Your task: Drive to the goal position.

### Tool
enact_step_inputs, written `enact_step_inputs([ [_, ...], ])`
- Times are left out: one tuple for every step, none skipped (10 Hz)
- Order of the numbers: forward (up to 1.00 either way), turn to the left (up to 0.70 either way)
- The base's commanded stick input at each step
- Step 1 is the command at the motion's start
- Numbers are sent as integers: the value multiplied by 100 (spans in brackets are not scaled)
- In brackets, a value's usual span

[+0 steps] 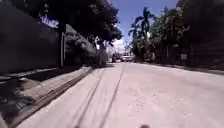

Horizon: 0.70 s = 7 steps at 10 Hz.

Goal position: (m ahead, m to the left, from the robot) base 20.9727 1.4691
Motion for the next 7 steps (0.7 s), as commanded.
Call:
enact_step_inputs([
  [100,0],
  [100,0],
  [100,0],
  [100,0],
  [100,0],
  [100,0],
  [100,0],
])
